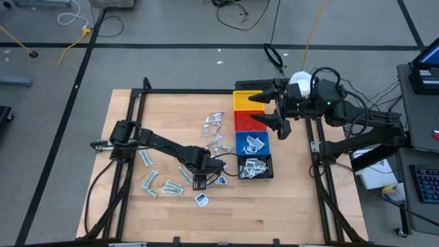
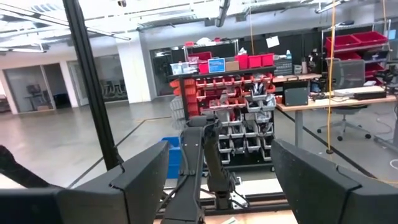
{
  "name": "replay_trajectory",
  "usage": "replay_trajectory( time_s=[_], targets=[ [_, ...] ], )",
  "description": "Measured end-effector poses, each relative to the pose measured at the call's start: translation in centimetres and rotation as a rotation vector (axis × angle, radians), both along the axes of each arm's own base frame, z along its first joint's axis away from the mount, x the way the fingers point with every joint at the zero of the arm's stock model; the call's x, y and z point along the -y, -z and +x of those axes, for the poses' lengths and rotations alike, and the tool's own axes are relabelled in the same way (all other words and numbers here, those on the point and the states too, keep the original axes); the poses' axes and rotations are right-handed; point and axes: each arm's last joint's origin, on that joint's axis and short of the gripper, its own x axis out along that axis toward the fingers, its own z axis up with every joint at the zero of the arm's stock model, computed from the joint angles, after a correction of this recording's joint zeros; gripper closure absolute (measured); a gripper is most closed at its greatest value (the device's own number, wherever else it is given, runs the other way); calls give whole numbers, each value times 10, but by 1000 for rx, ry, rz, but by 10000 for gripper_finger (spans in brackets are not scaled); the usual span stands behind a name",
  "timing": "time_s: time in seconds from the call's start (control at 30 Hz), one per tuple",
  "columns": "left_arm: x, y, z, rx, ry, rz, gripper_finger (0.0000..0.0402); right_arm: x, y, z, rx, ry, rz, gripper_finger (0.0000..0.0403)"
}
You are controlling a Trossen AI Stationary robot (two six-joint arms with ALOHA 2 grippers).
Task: Pick & Place First Aid Supplies
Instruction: Put the blue alcohol pad into the blue bin
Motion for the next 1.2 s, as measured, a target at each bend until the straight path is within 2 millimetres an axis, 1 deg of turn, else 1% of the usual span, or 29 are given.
replay_trajectory(
  time_s=[0.07, 0.23, 0.27, 0.3, 0.37, 0.53, 0.7, 0.87, 0.97, 1.07, 1.2],
  targets=[
    [0, -2, 0, 5, 1, -1, 279, -1, 0, 0, 2, 1, -20, 124],
    [-1, -11, -3, 23, -28, 2, 380, -1, -1, 0, 13, 2, -40, 124],
    [-1, -14, -4, 30, -30, -5, 389, -1, -1, 0, 19, 2, -40, 124],
    [-1, -18, -5, 43, -31, -5, 390, -1, -2, 0, 24, 2, -41, 124],
    [-2, -35, -8, 90, -46, -8, 390, -1, -3, 0, 34, 2, -41, 124],
    [-5, -92, -23, 272, -55, -38, 396, -1, -5, -1, 50, 3, -28, 124],
    [-12, -154, -49, 513, -79, -60, 398, -1, -3, 0, 41, -2, 7, 124],
    [-19, -213, -78, 828, -114, -58, 399, -1, -2, 1, 32, -1, 11, 124],
    [-23, -241, -93, 1007, -121, -43, 400, 0, -2, 1, 32, 22, 22, 124],
    [-27, -265, -108, 1163, -123, -28, 400, 0, -3, 1, 32, 44, 58, 124],
    [-30, -287, -120, 1329, -105, -10, 400, 0, -2, 1, 31, 42, 72, 124]
  ],
)
